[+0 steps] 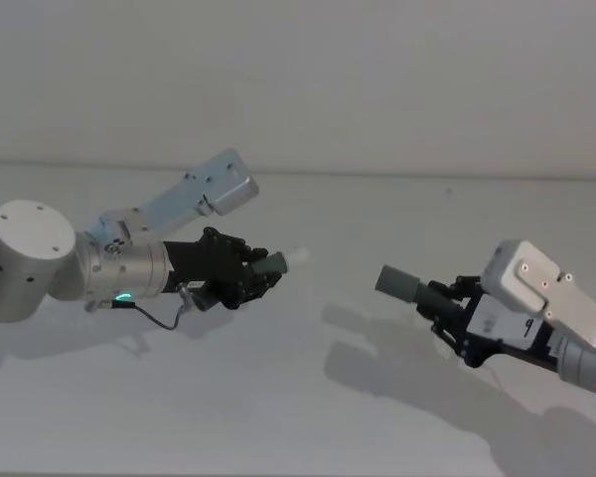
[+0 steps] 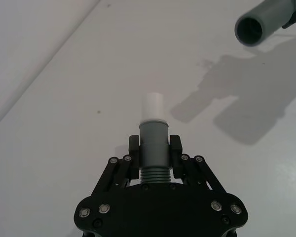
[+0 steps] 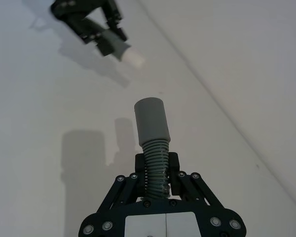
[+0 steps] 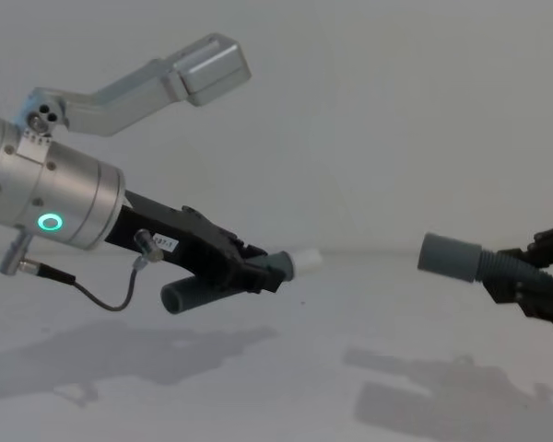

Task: Use both hands to pick up one end of the pipe from the table, align the ends, and insert them.

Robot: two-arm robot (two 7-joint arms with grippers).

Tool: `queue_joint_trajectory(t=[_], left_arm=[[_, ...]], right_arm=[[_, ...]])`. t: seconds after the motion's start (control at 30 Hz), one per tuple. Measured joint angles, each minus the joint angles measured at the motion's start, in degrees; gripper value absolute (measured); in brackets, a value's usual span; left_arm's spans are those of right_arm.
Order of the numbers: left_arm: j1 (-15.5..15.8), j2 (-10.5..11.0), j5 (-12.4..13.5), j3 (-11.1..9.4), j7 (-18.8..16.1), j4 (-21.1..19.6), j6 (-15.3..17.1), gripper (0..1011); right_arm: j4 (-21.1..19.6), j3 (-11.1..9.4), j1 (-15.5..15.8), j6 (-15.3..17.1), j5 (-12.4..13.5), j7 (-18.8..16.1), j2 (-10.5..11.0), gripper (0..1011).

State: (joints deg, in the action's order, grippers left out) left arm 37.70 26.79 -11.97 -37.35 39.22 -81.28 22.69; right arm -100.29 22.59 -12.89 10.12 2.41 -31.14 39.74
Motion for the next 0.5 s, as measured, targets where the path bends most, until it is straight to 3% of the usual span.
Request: queue_joint_trajectory(t=[0.17,0.5], left_arm=[[0.4,1.4,0.2,-0.8,1.7,-1.1,-0.7,341],[1.4,3.9,1.0,-2.5,4.4,-3.5,-1.9,341]], right_arm=[[0.1,1.3,-0.6,-3.1,-1.1,-2.9,2.3,266],[-0.3,3.1,-1.2,-4.9,-1.7,-7.0,5.2,265]])
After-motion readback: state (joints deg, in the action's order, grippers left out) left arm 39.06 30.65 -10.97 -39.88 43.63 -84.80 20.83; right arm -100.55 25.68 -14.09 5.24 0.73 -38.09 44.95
